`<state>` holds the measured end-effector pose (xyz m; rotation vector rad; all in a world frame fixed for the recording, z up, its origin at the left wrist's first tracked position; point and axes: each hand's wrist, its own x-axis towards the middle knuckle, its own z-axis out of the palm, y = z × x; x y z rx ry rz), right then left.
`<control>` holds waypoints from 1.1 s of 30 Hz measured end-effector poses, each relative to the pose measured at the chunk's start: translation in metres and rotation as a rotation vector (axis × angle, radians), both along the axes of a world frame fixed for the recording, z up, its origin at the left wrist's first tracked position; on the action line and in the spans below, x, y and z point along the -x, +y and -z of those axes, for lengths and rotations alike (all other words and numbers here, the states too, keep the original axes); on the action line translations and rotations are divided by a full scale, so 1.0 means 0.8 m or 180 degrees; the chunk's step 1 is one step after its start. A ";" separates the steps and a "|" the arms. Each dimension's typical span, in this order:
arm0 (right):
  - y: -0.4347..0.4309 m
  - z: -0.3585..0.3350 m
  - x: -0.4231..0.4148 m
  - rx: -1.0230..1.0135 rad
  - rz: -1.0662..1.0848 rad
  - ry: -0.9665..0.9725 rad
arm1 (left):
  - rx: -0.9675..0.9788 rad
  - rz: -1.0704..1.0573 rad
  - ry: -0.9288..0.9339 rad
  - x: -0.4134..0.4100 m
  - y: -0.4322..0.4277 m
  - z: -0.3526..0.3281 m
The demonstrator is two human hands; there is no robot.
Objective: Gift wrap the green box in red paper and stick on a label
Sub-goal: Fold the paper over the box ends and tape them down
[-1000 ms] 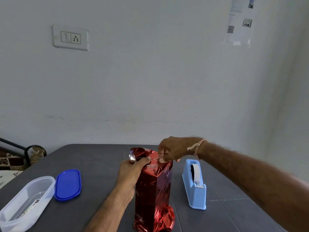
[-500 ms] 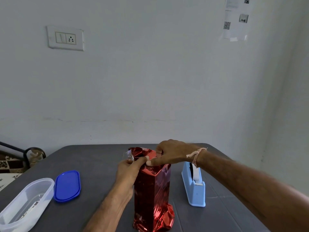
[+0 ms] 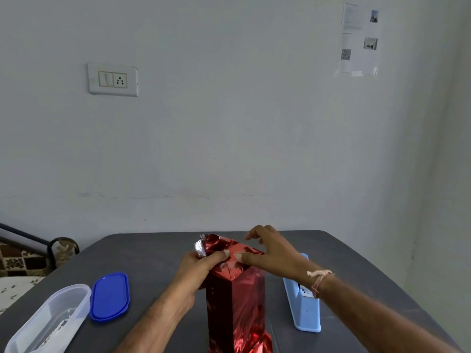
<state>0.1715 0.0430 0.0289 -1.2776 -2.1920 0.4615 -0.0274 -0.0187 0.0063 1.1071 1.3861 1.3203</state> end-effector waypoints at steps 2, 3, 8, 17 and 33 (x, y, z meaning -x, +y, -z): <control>-0.009 0.009 0.001 0.0592 -0.0178 0.0634 | 0.0080 0.0239 0.0164 0.008 0.005 -0.004; -0.014 0.013 0.001 0.0873 -0.0250 0.0926 | 0.0121 0.0394 0.0281 0.011 0.008 -0.006; -0.040 0.024 -0.006 0.1286 -0.0201 0.1549 | 0.0295 0.1068 0.0724 0.017 0.022 -0.021; -0.028 0.011 -0.017 0.1341 -0.0083 0.1998 | -0.0028 0.0775 0.0642 0.002 0.008 -0.025; -0.005 -0.035 -0.016 0.0394 -0.1168 0.1190 | -0.0083 0.1086 0.0486 0.008 0.007 0.003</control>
